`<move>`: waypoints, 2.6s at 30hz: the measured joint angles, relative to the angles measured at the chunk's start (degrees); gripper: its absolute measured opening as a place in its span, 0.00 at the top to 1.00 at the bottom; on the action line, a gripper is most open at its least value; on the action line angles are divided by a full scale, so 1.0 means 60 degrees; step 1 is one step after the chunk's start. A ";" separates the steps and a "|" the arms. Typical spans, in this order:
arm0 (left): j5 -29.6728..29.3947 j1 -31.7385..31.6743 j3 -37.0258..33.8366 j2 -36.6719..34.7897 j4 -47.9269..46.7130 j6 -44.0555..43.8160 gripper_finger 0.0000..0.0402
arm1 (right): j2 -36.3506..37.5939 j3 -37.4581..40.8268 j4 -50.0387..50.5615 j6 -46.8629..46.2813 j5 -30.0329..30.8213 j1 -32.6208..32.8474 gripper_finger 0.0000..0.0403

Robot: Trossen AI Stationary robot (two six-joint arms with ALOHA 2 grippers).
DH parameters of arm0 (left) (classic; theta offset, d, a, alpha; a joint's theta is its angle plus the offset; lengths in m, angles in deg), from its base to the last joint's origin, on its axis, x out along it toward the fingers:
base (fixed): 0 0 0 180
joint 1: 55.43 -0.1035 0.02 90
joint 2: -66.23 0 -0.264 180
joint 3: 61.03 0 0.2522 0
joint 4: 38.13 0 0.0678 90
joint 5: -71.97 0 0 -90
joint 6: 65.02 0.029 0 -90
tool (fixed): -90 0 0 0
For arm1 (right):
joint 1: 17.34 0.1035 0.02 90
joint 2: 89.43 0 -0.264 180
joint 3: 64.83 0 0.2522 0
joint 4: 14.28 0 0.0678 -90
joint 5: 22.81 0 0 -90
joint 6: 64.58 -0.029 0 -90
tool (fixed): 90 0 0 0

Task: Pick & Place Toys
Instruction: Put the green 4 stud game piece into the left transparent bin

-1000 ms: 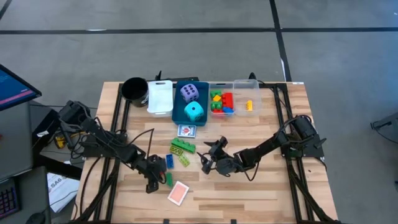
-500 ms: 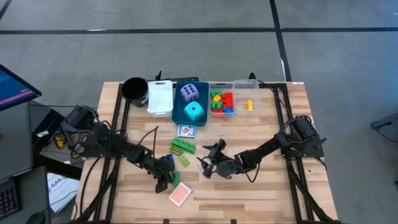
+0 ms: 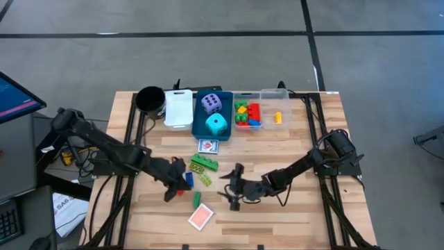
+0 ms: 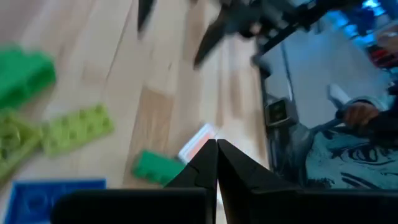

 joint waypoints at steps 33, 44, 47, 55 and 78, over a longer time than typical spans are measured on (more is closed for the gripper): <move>-0.0186 0.0000 -0.0007 -0.1224 -0.0742 0.0617 1.00 | -0.0109 -0.0316 0.2549 -0.2223 -0.0850 -0.2357 0.30; -0.0146 0.0004 -0.0011 -0.1221 -0.0714 0.0614 1.00 | -0.0747 -0.0369 0.2073 -0.2404 -0.1644 -0.2561 0.30; -0.0149 0.0004 -0.0011 -0.1217 -0.0708 0.0614 1.00 | -0.1212 -0.0517 0.1605 -0.2407 -0.1853 -0.2557 0.30; -0.0156 0.0007 -0.0011 -0.1217 -0.0653 0.0610 1.00 | -0.2404 -0.1909 0.1528 -0.1886 -0.1884 -0.2583 0.30; -0.0069 0.0062 -0.0011 -0.1217 -0.0741 0.0577 1.00 | -0.2581 -0.3176 0.2652 -0.1269 -0.1951 -0.2483 0.59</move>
